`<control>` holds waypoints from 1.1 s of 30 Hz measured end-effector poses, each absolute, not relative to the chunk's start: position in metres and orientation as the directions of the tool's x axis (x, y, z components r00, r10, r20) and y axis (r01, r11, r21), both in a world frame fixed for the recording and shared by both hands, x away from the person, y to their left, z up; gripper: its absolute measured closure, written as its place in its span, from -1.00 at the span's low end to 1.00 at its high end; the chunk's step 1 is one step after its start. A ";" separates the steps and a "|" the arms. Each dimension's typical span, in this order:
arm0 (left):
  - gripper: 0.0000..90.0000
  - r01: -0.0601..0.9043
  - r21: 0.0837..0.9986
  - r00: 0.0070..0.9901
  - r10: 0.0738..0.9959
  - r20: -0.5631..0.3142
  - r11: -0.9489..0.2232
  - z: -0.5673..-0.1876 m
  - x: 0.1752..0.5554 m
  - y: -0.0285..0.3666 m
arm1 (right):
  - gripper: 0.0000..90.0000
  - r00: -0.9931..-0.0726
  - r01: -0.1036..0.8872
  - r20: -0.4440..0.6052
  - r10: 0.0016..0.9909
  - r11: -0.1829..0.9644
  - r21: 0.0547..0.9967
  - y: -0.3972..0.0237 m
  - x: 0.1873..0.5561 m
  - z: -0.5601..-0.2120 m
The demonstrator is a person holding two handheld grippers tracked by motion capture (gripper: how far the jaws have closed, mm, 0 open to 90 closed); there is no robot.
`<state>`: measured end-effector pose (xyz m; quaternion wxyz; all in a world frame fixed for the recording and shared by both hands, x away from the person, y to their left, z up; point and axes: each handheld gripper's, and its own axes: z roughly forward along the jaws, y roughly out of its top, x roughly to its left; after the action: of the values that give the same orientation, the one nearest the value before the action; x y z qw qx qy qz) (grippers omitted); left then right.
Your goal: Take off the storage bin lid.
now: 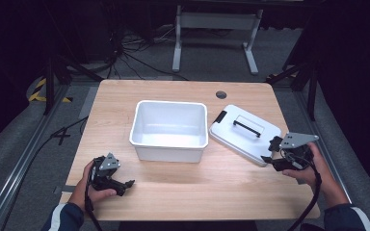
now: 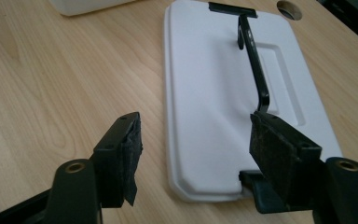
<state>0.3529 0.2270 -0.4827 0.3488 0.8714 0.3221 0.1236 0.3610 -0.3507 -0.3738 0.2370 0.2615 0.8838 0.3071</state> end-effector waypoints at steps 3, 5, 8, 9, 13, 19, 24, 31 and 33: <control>-0.99 0.475 0.687 0.762 0.648 -0.009 -0.549 -0.483 0.353 0.227 | -0.23 -0.749 0.322 -0.253 0.612 0.670 0.668 -0.353 0.357 -0.378; -0.99 0.475 0.687 0.762 0.648 -0.010 -0.549 -0.483 0.353 0.227 | -0.23 -0.748 0.335 -0.237 0.620 0.660 0.672 -0.357 0.354 -0.384; -0.99 0.475 0.688 0.761 0.648 -0.009 -0.549 -0.483 0.353 0.227 | -0.24 -0.739 0.346 -0.235 0.632 0.654 0.673 -0.362 0.349 -0.392; -0.99 0.479 0.688 0.758 0.652 -0.010 -0.546 -0.483 0.352 0.227 | -0.24 -0.733 0.349 -0.233 0.639 0.647 0.678 -0.365 0.347 -0.395; -0.99 0.479 0.688 0.758 0.652 -0.010 -0.546 -0.483 0.352 0.227 | -0.28 -0.717 0.366 -0.198 0.668 0.602 0.710 -0.372 0.341 -0.403; -0.99 0.482 0.685 0.759 0.651 -0.015 -0.546 -0.483 0.352 0.227 | -0.34 -0.676 0.403 -0.174 0.716 0.557 0.726 -0.383 0.335 -0.423; -0.98 0.481 0.689 0.758 0.652 -0.016 -0.542 -0.483 0.352 0.227 | -0.39 -0.659 0.454 -0.088 0.747 0.488 0.745 -0.391 0.328 -0.447; -0.98 0.473 0.688 0.764 0.646 -0.009 -0.550 -0.483 0.352 0.228 | -0.51 -0.635 0.499 -0.049 0.771 0.458 0.736 -0.392 0.328 -0.466; -0.98 0.471 0.689 0.764 0.646 -0.006 -0.551 -0.483 0.352 0.228 | -0.53 -0.635 0.502 -0.033 0.772 0.445 0.742 -0.395 0.329 -0.468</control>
<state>0.3520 0.2282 -0.4829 0.3493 0.8717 0.3203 0.1251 0.3292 -0.3947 -0.4676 0.1870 0.3840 0.8291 0.3608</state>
